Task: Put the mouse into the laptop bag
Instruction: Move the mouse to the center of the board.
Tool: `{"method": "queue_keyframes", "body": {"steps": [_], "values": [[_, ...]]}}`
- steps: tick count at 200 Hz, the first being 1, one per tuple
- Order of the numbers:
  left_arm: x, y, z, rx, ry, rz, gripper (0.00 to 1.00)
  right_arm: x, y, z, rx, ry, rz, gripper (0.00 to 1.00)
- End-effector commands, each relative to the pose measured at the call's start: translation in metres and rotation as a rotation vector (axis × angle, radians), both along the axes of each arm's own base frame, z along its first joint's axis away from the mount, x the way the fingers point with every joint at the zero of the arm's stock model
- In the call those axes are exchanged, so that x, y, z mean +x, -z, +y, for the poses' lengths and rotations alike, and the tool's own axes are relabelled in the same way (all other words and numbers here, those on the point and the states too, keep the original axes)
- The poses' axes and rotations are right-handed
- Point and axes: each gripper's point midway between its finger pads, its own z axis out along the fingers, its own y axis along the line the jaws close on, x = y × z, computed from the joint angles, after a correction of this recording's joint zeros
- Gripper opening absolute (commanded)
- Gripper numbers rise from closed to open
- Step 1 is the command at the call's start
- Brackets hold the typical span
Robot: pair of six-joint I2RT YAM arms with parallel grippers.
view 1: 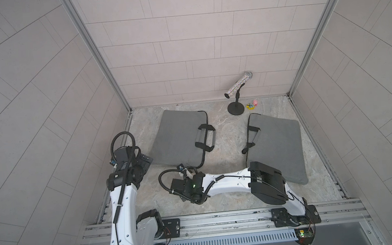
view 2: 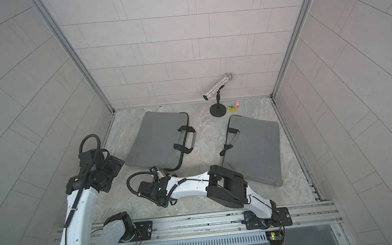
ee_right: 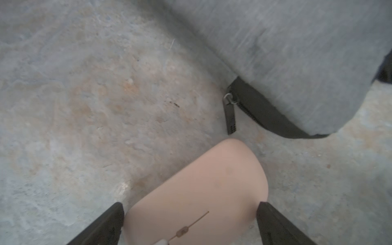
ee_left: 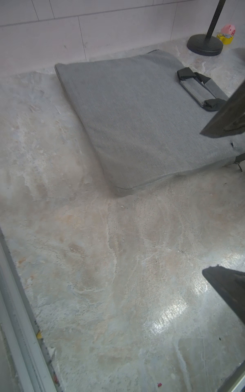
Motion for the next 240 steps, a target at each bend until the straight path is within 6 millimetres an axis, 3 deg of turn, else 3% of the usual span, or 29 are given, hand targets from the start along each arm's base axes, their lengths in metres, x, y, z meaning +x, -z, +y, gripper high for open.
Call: {"method": "queue_keyframes", "body": {"steps": [1,62,96,130,184,240], "values": [[-0.001,0.002,0.001,0.018,0.014,-0.002,0.98,-0.001,0.012,-0.057,-0.160,0.055,-0.015,1.00],[0.006,-0.001,-0.005,0.007,0.064,-0.037,0.98,0.001,0.012,-0.132,-0.120,0.134,-0.022,1.00],[0.025,-0.004,-0.019,-0.030,0.156,-0.135,0.98,0.003,0.004,-0.151,-0.090,0.150,-0.032,1.00],[0.028,-0.002,-0.019,-0.035,0.168,-0.133,0.98,0.004,-0.012,-0.159,-0.021,0.161,-0.038,1.00],[0.040,0.001,-0.034,-0.083,0.255,-0.186,0.98,0.015,0.012,-0.144,0.053,0.153,0.069,0.98],[0.051,-0.014,-0.047,-0.114,0.330,-0.290,0.98,0.035,0.037,-0.145,0.012,0.186,0.123,0.79]]}}
